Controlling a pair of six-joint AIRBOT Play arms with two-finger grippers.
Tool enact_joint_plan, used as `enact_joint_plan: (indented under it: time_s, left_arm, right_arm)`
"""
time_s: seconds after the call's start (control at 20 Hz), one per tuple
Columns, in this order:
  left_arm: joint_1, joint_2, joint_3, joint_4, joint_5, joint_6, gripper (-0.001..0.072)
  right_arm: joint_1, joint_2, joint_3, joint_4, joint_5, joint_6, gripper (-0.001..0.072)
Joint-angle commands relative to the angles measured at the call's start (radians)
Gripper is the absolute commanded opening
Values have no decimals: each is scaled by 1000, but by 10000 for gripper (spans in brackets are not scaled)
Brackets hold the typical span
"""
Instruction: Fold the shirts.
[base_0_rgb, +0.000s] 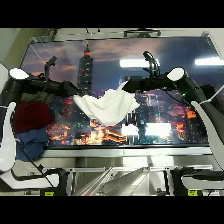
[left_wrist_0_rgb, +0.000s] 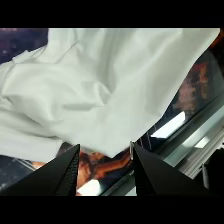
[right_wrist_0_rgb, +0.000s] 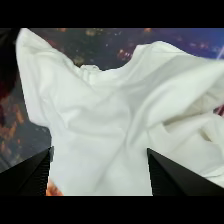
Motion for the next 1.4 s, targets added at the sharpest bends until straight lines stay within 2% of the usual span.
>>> enact_joint_plan:
  time_s: [0.0, 0.15, 0.25, 0.35, 0.5, 0.65, 0.8, 1.0, 1.25, 1.3, 1.35]
  left_arm:
    - [98, -77, 73, -2, -142, -50, 342]
    - [81, 8, -84, -2, -158, -69, 342]
    - [5, 129, -310, -4, -85, -66, 342]
    - [-110, 236, -527, -21, 44, -66, 342]
    - [-299, 325, -751, -132, 298, -67, 342]
    - [-453, 350, -837, -194, 546, -74, 343]
    - [-554, 300, -824, -195, 695, -100, 342]
    - [-575, 151, -710, -189, 695, -100, 343]
    - [-518, -9, -559, -182, 585, -98, 342]
    - [-511, -33, -538, -183, 566, -99, 342]
    - [-509, -56, -517, -182, 544, -99, 342]
  right_arm:
    - [-75, -1, -2, -33, 43, 0, 652]
    - [-221, 53, -4, -150, 189, 1, 650]
    - [-304, 56, -15, -185, 267, 1, 650]
    - [-354, 55, -64, -187, 259, 0, 649]
    - [-348, 27, -154, -184, 179, -16, 649]
    - [-306, -58, -170, -180, 158, -24, 649]
    - [-258, -145, -170, -96, 136, -70, 648]
    - [-206, -232, -169, 72, 121, -159, 648]
    - [-140, -278, -164, 106, 69, -159, 645]
    - [-130, -280, -164, 111, 68, -169, 510]
    - [-123, -280, -164, 130, 69, -206, 280]
